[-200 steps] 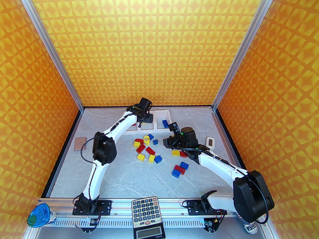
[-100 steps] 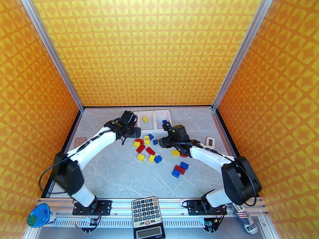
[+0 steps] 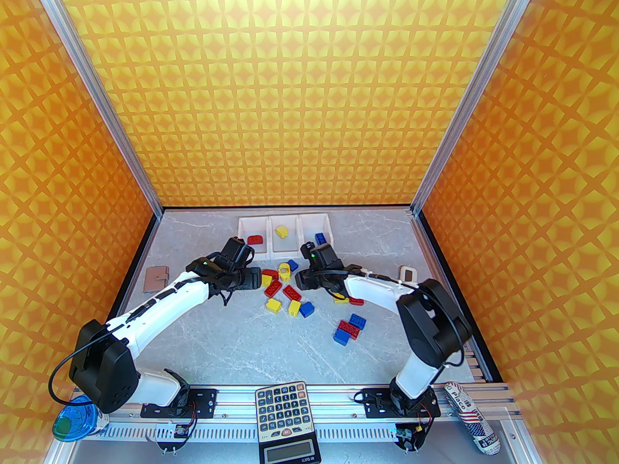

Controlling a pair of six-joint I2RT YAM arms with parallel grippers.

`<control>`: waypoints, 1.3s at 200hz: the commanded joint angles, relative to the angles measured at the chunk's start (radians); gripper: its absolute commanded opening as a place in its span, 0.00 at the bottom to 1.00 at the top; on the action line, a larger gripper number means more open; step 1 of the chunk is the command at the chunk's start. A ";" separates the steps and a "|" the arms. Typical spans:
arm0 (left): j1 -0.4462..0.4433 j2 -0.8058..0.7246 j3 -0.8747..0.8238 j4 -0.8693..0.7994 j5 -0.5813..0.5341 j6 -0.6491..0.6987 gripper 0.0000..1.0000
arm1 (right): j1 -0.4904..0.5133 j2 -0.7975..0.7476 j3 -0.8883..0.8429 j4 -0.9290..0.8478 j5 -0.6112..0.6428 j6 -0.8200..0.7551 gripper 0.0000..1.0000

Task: Sort the legos into containers by color

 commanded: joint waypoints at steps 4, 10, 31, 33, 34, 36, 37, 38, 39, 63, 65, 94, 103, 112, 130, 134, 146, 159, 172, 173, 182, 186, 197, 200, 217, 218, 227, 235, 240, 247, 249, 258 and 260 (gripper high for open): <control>-0.005 -0.013 -0.008 0.024 -0.015 -0.016 0.81 | 0.002 0.035 0.052 -0.019 0.054 0.038 0.58; -0.005 -0.014 -0.007 0.022 -0.015 -0.014 0.81 | 0.002 0.044 0.062 -0.027 0.060 0.038 0.58; -0.005 -0.018 -0.007 0.025 -0.015 -0.013 0.82 | 0.002 0.073 0.089 -0.039 0.069 0.031 0.59; -0.005 -0.018 -0.007 0.024 -0.015 -0.012 0.82 | 0.002 0.076 0.090 -0.039 0.067 0.031 0.59; -0.005 -0.019 -0.006 0.025 -0.015 -0.012 0.82 | 0.002 0.078 0.091 -0.039 0.066 0.031 0.59; -0.004 -0.019 -0.007 0.025 -0.015 -0.012 0.81 | 0.002 0.080 0.091 -0.039 0.063 0.029 0.59; -0.005 -0.019 -0.006 0.025 -0.015 -0.012 0.81 | 0.002 0.082 0.092 -0.038 0.061 0.028 0.59; -0.005 -0.019 -0.007 0.024 -0.015 -0.012 0.81 | 0.002 0.083 0.093 -0.038 0.061 0.027 0.59; -0.005 -0.020 -0.007 0.024 -0.015 -0.011 0.82 | 0.002 0.084 0.094 -0.038 0.059 0.026 0.59; -0.006 -0.018 -0.005 0.023 -0.015 -0.011 0.82 | 0.003 0.120 0.117 -0.044 0.052 0.020 0.58; -0.005 -0.018 -0.006 0.023 -0.015 -0.011 0.82 | 0.002 0.122 0.119 -0.044 0.052 0.020 0.58; -0.005 -0.010 -0.002 0.025 -0.016 -0.007 0.82 | 0.004 0.154 0.136 -0.045 0.041 0.012 0.58; -0.005 -0.006 -0.002 0.027 -0.015 -0.008 0.82 | 0.004 0.161 0.141 -0.044 0.037 0.007 0.58; -0.004 0.000 0.000 0.028 -0.016 -0.012 0.82 | 0.005 0.171 0.146 -0.045 0.040 0.007 0.57; -0.005 0.009 0.000 0.028 -0.016 -0.013 0.82 | 0.007 0.183 0.154 -0.047 0.044 0.010 0.57; -0.005 0.011 0.001 0.028 -0.016 -0.012 0.82 | 0.006 0.187 0.156 -0.047 0.044 0.009 0.57; -0.006 0.013 -0.001 0.027 -0.015 -0.013 0.82 | 0.005 0.193 0.158 -0.045 0.047 0.011 0.56; -0.007 0.012 -0.004 0.028 -0.015 -0.014 0.82 | 0.006 0.198 0.163 -0.045 0.052 0.011 0.56; -0.007 0.010 -0.004 0.027 -0.015 -0.015 0.82 | 0.005 0.205 0.170 -0.047 0.054 0.010 0.54; -0.007 0.010 -0.005 0.027 -0.015 -0.014 0.82 | 0.005 0.207 0.171 -0.047 0.054 0.009 0.53; -0.007 0.010 -0.006 0.026 -0.015 -0.014 0.82 | 0.005 0.212 0.178 -0.054 0.049 0.004 0.50; -0.006 0.010 -0.006 0.027 -0.015 -0.013 0.82 | 0.006 0.214 0.180 -0.056 0.048 0.002 0.49; -0.007 0.012 -0.007 0.027 -0.016 -0.011 0.82 | 0.007 0.217 0.188 -0.060 0.048 -0.003 0.46; -0.007 0.012 -0.008 0.027 -0.015 -0.011 0.82 | 0.006 0.217 0.188 -0.060 0.047 -0.003 0.45; -0.006 0.015 -0.009 0.026 -0.015 -0.009 0.82 | 0.006 0.216 0.193 -0.066 0.051 -0.007 0.38; -0.006 0.015 -0.009 0.026 -0.016 -0.009 0.82 | 0.006 0.216 0.193 -0.066 0.052 -0.007 0.37; -0.007 0.013 -0.012 0.026 -0.015 -0.012 0.82 | 0.007 0.212 0.194 -0.072 0.054 -0.012 0.34; -0.007 0.012 -0.013 0.027 -0.015 -0.012 0.82 | 0.007 0.207 0.198 -0.082 0.058 -0.019 0.32; -0.007 0.010 -0.014 0.028 -0.015 -0.012 0.82 | 0.006 0.199 0.200 -0.089 0.064 -0.020 0.32; -0.007 0.008 -0.015 0.028 -0.015 -0.013 0.81 | 0.007 0.186 0.200 -0.100 0.080 -0.024 0.31; -0.007 0.008 -0.015 0.027 -0.015 -0.012 0.81 | 0.006 0.181 0.199 -0.101 0.083 -0.025 0.30; -0.007 0.006 -0.015 0.025 -0.015 -0.011 0.81 | 0.006 0.155 0.196 -0.107 0.096 -0.031 0.29; -0.008 0.006 -0.015 0.024 -0.016 -0.012 0.81 | 0.006 0.150 0.196 -0.109 0.097 -0.032 0.29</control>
